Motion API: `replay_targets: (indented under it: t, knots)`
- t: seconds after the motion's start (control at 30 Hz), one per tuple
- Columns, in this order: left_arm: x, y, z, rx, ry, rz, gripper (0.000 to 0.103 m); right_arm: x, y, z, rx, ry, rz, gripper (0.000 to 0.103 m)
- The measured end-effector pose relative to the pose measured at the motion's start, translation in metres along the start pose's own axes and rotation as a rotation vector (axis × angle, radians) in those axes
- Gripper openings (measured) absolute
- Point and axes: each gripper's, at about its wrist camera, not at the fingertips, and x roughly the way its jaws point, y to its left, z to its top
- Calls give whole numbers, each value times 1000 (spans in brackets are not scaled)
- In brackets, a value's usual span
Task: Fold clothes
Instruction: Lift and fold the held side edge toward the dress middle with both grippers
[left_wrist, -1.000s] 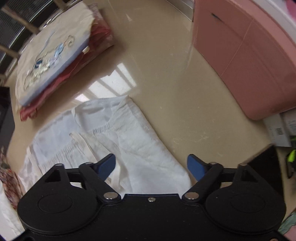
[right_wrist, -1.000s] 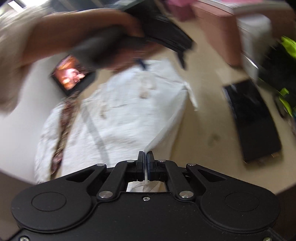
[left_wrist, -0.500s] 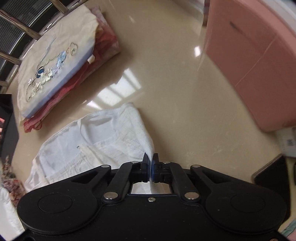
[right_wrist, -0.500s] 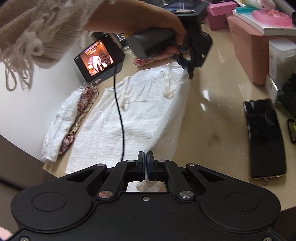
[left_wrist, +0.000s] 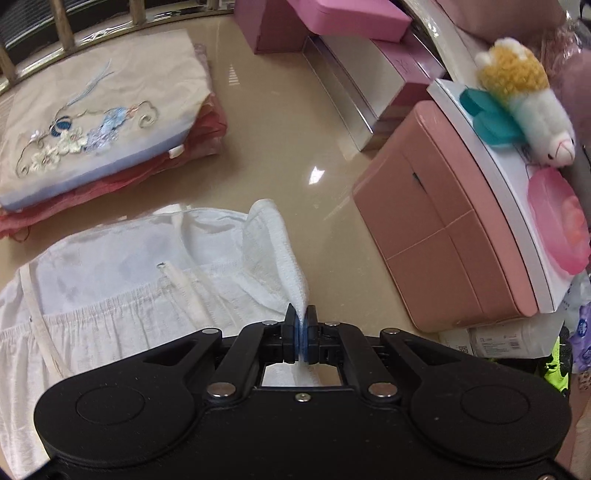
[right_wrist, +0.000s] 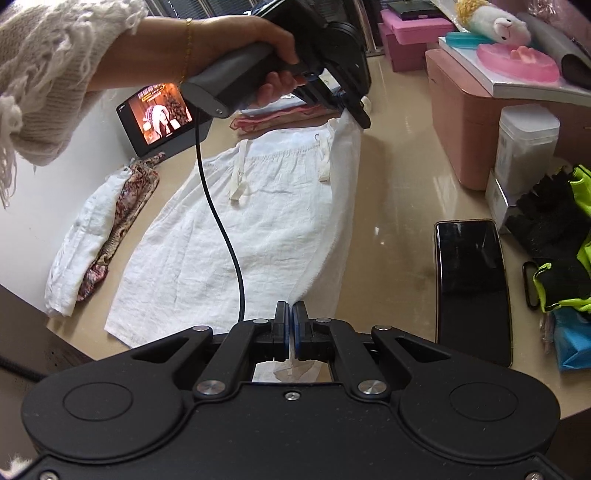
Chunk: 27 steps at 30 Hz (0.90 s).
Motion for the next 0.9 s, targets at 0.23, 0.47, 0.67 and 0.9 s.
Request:
replay_targets:
  t: [0.23, 0.47, 0.67, 0.9]
  knots:
    - [-6, 37, -11, -51, -26, -18, 2, 17, 24, 1, -40, 37, 35, 2]
    - [7, 63, -27, -93, -40, -34, 2, 38, 36, -5, -30, 86, 55, 2]
    - [16, 79, -40, -105, -43, -17, 2, 51, 39, -15, -27, 139, 56, 2]
    - [23, 90, -51, -110, -61, -11, 3, 67, 37, -24, -1, 170, 51, 2]
